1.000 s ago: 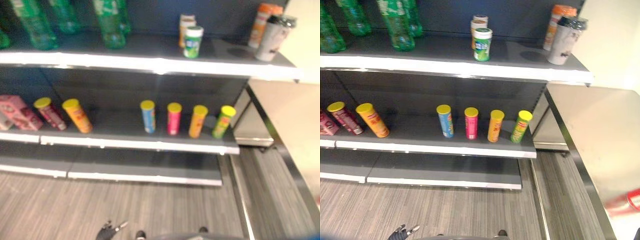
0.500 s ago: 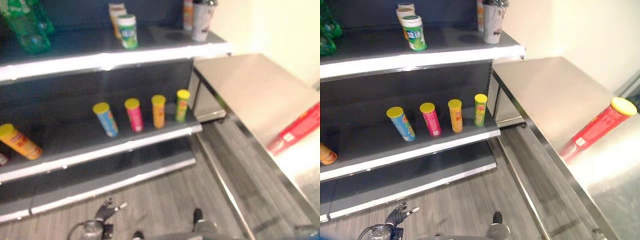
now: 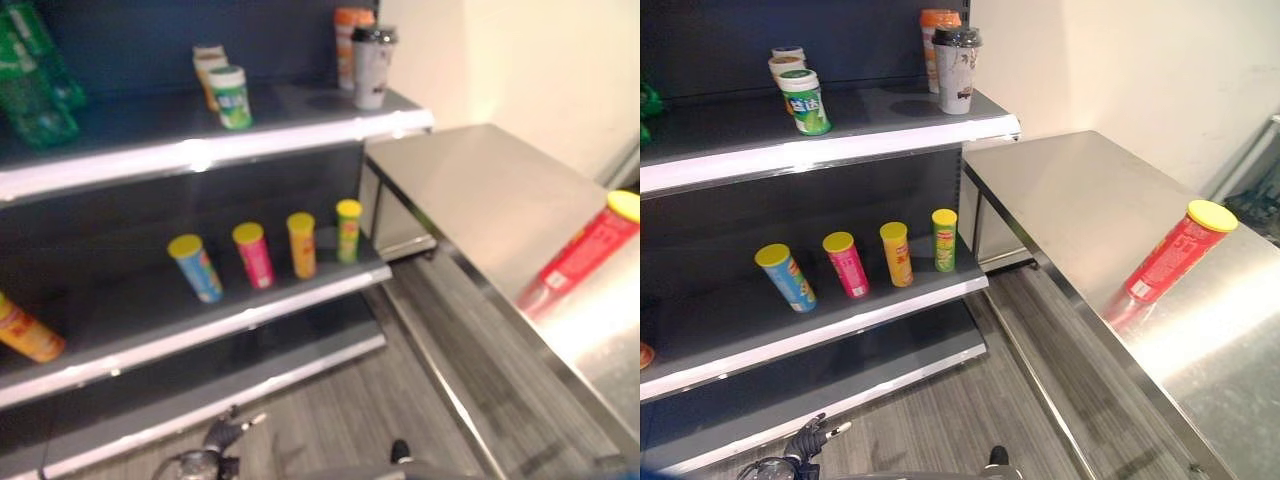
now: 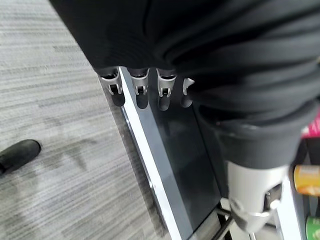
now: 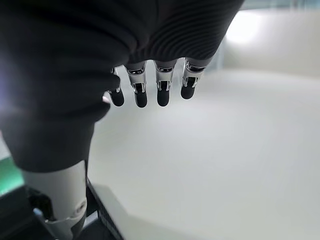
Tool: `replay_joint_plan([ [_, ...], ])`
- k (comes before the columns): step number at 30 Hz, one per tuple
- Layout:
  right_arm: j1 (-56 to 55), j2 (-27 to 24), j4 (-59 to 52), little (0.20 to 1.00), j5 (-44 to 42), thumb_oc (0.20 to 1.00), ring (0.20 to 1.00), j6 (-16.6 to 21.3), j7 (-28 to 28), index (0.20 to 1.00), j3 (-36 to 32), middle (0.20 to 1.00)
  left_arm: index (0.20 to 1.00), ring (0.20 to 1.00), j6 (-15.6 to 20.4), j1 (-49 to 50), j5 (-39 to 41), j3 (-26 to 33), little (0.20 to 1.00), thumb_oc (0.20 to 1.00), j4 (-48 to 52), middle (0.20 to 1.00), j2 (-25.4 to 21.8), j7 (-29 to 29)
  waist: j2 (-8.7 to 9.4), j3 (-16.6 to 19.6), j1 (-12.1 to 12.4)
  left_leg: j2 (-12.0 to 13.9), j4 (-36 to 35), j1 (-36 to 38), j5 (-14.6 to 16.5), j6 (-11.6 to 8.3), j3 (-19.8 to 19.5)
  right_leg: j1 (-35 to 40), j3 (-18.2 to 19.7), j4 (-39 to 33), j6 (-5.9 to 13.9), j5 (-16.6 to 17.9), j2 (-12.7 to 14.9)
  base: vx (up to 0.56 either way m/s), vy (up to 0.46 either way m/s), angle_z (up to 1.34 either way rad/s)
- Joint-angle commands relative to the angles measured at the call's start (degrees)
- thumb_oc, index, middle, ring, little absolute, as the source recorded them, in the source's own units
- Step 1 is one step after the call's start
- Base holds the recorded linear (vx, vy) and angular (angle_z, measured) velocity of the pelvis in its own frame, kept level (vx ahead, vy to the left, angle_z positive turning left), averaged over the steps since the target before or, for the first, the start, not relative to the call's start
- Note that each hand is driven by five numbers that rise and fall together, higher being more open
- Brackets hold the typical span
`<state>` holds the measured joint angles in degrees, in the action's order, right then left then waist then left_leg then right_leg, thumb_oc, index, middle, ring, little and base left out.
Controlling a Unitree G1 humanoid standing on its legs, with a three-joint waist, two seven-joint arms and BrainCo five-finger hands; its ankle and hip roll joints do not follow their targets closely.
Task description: Put the goods on the table back onto the shelves and tidy them up.
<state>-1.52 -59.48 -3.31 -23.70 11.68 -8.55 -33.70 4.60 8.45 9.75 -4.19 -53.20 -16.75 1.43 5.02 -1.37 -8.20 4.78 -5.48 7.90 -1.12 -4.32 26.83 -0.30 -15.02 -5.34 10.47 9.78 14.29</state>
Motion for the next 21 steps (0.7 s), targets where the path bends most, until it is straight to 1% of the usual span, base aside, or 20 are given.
replay_joint_plan([
  [1,4.85,-2.18,1.41,1.0,-0.73,1.0,1.0,0.23,0.47,1.0,-2.35,1.0,1.0,1.0,1.19,-1.91,-2.36,0.4,1.0,1.0,0.69,1.0,-2.2,-0.13,1.5,-1.87,2.45,1.09,0.78,-0.49,5.13,-0.6,-4.15,3.18,-0.58,2.96,4.16,-3.43,3.36,0.0,-0.045,0.09],
  [2,3.63,-1.71,2.03,1.0,-0.16,1.0,1.0,-0.57,1.21,1.0,-1.94,1.0,1.0,1.0,1.03,-1.59,-2.43,0.91,1.0,1.0,0.18,1.0,-2.21,-0.34,1.37,-1.96,2.56,1.22,0.85,-0.42,4.97,-0.71,-4.21,3.35,-0.85,2.94,4.01,-3.78,3.31,0.0,-0.028,0.04],
  [9,2.95,-1.23,2.49,1.0,0.33,1.0,1.0,-1.04,1.61,1.0,-1.7,1.0,1.0,1.0,1.01,-1.47,-2.52,1.16,1.0,1.0,0.09,1.0,-2.25,-0.36,1.33,-2.01,2.58,1.33,0.87,-0.41,4.87,-0.78,-4.32,3.48,-0.97,2.89,3.9,-4.01,3.25,0.0,-0.009,0.02],
  [10,1.19,-0.92,3.58,1.0,2.17,1.0,1.0,-2.19,2.03,1.0,-1.32,1.0,1.0,1.0,0.8,-1.34,-2.87,1.7,1.0,1.0,-0.13,1.0,-2.11,-0.41,1.17,-2.23,2.51,1.53,0.92,-0.36,4.65,-0.87,-4.34,3.62,-1.05,2.92,3.66,-4.48,3.12,0.0,-0.034,0.0],
  [12,-1.09,-0.14,3.6,1.0,3.16,1.0,1.0,-3.06,2.87,1.0,-2.24,1.0,1.0,1.0,0.75,-1.02,-3.11,2.22,1.0,1.0,-0.06,1.0,-1.95,-0.4,0.92,-2.44,2.36,1.76,0.92,-0.27,4.48,-0.99,-4.42,3.78,-1.17,2.9,3.47,-4.81,2.91,0.01,-0.034,0.03],
  [15,-1.15,-0.12,3.57,1.0,3.16,1.0,1.0,-3.06,2.87,1.0,-2.31,1.0,1.0,1.0,0.75,-1.03,-3.11,2.19,1.0,1.0,-0.06,1.0,-1.96,-0.4,0.92,-2.44,2.39,1.76,0.92,-0.26,4.48,-0.99,-4.42,3.79,-1.17,2.9,3.47,-4.81,2.91,0.0,-0.009,0.07],
  [19,-3.84,0.59,3.29,1.0,3.48,1.0,1.0,-3.42,3.24,1.0,-4.21,1.0,1.0,1.0,0.64,-0.82,-2.95,2.71,1.0,1.0,-0.11,1.0,-1.72,-0.36,0.6,-2.66,2.08,2.19,0.94,-0.27,4.25,-1.26,-4.39,3.83,-1.3,2.72,3.22,-5.21,2.62,0.01,-0.018,0.01],
  [21,-6.96,1.23,3.17,1.0,3.54,1.0,1.0,-3.53,4.06,1.0,-6.42,1.0,1.0,1.0,0.68,-0.53,-3.1,2.99,1.0,1.0,-0.13,1.0,-1.38,-0.16,0.35,-2.8,1.63,2.59,0.94,-0.36,3.94,-1.56,-4.35,3.8,-1.33,2.47,3.03,-5.47,2.23,0.02,-0.043,0.02],
])
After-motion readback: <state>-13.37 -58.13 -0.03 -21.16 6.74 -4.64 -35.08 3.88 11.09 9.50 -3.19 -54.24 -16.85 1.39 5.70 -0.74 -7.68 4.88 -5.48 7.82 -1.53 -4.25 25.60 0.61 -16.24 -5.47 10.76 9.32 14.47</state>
